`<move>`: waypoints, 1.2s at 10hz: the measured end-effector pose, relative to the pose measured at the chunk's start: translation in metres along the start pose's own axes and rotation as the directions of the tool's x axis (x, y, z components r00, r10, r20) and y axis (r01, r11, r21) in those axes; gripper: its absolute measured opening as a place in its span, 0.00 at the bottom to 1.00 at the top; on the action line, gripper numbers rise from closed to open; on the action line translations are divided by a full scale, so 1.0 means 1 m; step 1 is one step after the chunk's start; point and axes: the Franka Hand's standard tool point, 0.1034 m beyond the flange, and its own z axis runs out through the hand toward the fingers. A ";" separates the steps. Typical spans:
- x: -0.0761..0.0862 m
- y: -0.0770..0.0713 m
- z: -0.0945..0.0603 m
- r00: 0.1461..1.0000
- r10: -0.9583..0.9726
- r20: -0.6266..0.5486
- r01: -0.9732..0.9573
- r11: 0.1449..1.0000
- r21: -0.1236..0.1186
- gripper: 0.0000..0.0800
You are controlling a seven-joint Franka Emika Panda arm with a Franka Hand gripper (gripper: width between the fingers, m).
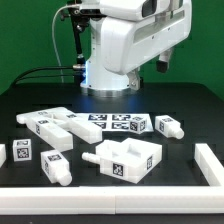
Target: Assemble chair
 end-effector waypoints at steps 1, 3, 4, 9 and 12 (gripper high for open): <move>0.000 0.000 0.000 1.000 0.000 0.000 0.000 1.000 0.000 0.81; 0.000 0.000 0.000 1.000 0.000 0.000 0.000 1.000 0.000 0.81; 0.000 0.000 0.000 1.000 0.000 0.001 0.000 1.000 0.000 0.81; -0.008 0.030 0.033 0.998 -0.030 -0.049 0.028 0.999 -0.032 0.81; -0.013 0.037 0.039 0.999 0.002 -0.054 -0.001 1.000 0.020 0.81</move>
Offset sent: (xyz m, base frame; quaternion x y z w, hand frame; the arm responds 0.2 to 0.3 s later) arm 0.0000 0.0000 0.0000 0.0000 0.0000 0.0000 1.0000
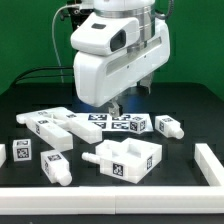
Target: Assemble chair
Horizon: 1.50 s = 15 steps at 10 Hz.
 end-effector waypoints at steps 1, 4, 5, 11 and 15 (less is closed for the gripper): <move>-0.002 0.002 0.002 1.000 -0.004 0.002 0.004 1.000 0.002 0.81; 0.007 0.041 0.020 0.988 -0.147 -0.057 0.133 0.972 -0.194 0.81; 0.010 0.043 0.023 0.982 -0.179 -0.067 0.157 0.955 -0.251 0.81; 0.008 0.052 0.048 0.984 -0.164 -0.070 0.143 0.960 -0.241 0.81; 0.001 0.074 0.079 0.988 -0.131 -0.081 0.110 0.969 -0.220 0.81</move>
Offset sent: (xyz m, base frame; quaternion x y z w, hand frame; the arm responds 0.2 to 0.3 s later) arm 0.0389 -0.0173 -0.0243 -0.2391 0.0533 -0.1308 0.9607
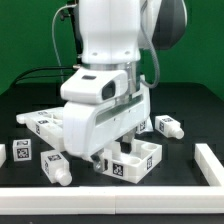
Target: Assemble chair
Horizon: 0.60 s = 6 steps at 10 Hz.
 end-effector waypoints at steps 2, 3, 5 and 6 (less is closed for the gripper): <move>-0.003 0.000 0.003 1.000 0.004 0.003 -0.004 1.000 0.004 0.66; -0.003 0.000 0.003 1.000 0.004 0.003 -0.004 1.000 0.004 0.66; -0.003 -0.001 0.004 1.000 0.004 0.004 -0.004 1.000 0.004 0.30; -0.004 -0.001 0.004 1.000 0.004 0.004 -0.004 1.000 0.005 0.30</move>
Offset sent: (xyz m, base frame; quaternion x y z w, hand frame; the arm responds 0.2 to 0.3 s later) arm 0.0000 0.0000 0.0000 0.0000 0.0000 0.0000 1.0000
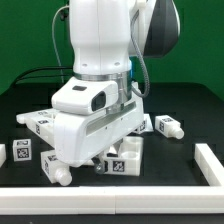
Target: Assemble chair
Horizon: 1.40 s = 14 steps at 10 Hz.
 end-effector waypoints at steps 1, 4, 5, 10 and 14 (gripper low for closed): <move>0.001 -0.001 0.000 1.000 0.005 -0.001 -0.005 1.000 0.000 0.08; 0.028 -0.007 -0.006 0.949 0.313 -0.033 -0.313 0.950 -0.008 0.03; 0.038 -0.005 -0.006 0.871 0.488 -0.046 -0.488 0.873 0.018 0.03; 0.045 0.000 -0.006 0.850 0.526 -0.043 -0.524 0.851 0.034 0.03; 0.070 0.015 0.001 0.643 0.762 -0.078 -0.758 0.648 0.072 0.04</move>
Offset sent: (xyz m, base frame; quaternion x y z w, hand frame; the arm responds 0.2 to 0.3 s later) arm 0.0217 0.0295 0.0101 -0.0091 0.0317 0.2512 0.9674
